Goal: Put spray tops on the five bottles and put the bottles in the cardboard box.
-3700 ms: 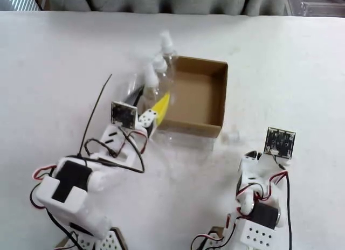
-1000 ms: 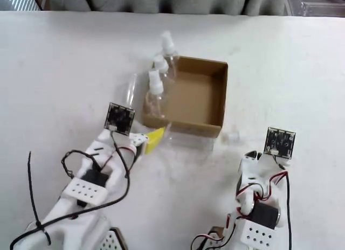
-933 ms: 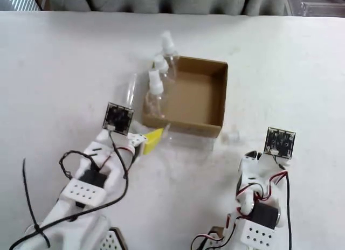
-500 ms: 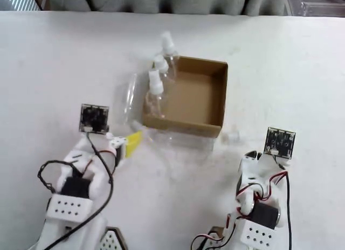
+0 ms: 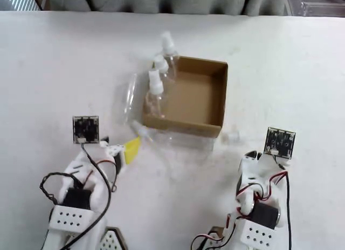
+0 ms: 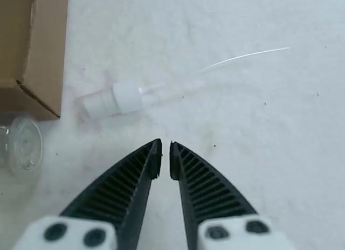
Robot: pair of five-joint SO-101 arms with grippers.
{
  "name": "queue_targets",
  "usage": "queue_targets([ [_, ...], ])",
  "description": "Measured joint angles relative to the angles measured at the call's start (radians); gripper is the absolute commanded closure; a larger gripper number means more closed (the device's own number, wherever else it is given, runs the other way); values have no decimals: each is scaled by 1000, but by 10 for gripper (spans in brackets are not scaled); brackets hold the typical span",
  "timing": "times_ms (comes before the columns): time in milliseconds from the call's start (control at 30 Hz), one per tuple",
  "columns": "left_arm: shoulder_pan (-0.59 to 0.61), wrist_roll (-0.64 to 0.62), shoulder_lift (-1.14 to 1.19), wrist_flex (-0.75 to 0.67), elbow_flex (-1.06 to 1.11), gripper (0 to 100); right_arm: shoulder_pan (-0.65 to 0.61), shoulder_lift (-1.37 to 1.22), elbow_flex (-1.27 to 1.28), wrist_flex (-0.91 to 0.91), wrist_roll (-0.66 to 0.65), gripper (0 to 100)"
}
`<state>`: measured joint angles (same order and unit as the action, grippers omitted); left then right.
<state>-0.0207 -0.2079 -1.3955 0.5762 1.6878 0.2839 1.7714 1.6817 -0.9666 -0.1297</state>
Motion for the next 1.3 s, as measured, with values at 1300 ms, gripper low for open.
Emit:
queue_targets([
  [1300, -86, -226, 0, 3, -38, 688, 0, 0, 0, 0, 0, 984],
])
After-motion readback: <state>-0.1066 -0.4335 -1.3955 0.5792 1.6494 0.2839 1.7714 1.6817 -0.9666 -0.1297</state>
